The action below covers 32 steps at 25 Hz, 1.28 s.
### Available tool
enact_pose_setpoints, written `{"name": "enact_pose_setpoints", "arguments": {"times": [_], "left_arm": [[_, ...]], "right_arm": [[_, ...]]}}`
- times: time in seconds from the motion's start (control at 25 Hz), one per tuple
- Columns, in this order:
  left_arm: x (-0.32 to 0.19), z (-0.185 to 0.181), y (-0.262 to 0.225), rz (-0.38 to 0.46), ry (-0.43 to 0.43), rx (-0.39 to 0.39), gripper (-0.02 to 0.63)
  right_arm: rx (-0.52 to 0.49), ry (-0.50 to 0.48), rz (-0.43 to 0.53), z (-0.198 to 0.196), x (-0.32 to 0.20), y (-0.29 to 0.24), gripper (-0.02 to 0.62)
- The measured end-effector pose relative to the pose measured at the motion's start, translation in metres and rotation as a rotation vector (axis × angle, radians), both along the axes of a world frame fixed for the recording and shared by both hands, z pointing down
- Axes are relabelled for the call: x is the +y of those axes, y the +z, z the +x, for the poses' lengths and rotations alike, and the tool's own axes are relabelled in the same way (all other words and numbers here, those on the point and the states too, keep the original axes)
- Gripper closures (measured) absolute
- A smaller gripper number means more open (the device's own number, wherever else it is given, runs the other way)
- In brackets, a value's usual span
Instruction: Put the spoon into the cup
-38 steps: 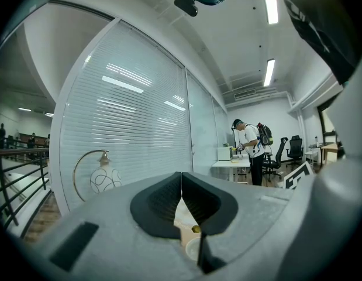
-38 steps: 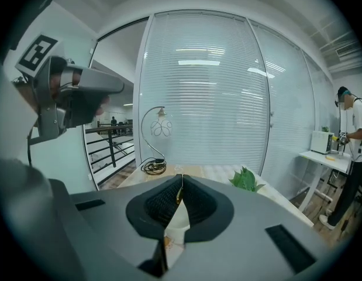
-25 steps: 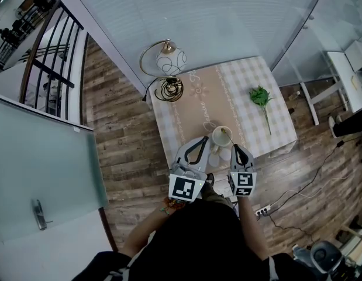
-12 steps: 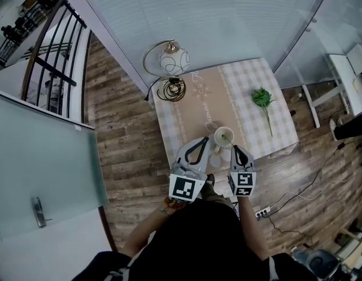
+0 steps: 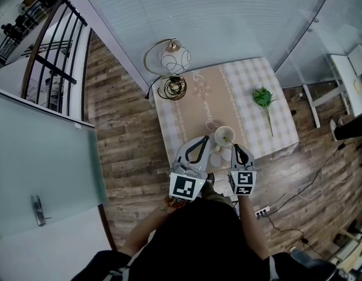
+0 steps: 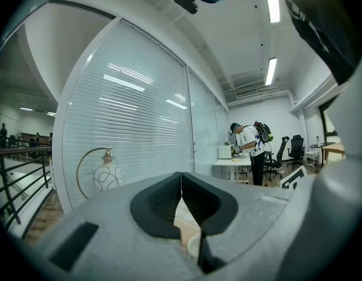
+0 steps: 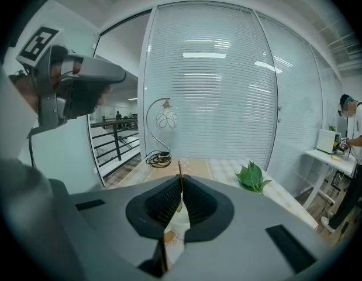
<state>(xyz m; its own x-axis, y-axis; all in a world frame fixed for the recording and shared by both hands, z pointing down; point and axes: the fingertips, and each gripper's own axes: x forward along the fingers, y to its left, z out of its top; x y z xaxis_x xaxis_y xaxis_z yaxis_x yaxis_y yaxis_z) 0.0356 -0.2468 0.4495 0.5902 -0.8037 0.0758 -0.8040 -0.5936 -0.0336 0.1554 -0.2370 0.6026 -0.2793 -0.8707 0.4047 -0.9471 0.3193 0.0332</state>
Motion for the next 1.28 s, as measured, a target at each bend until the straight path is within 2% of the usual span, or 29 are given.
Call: {"name": "enact_pose_setpoints", "arguments": {"times": [0.56,0.76,1.28], "left_arm": [[-0.001,-0.009,0.001,0.002,-0.025,-0.002,0.589],[-0.001,-0.008,0.002,-0.002,-0.024,0.007,0.589],[-0.003,-0.009,0.005,0.001,-0.019,0.001,0.589]], "right_arm": [[0.013,-0.031,-0.004,-0.007,-0.005,0.003,0.586],[-0.006,-0.062,-0.045,-0.012,-0.003,0.011,0.586],[-0.004,-0.07,-0.049,-0.014,-0.002,0.013,0.586]]}}
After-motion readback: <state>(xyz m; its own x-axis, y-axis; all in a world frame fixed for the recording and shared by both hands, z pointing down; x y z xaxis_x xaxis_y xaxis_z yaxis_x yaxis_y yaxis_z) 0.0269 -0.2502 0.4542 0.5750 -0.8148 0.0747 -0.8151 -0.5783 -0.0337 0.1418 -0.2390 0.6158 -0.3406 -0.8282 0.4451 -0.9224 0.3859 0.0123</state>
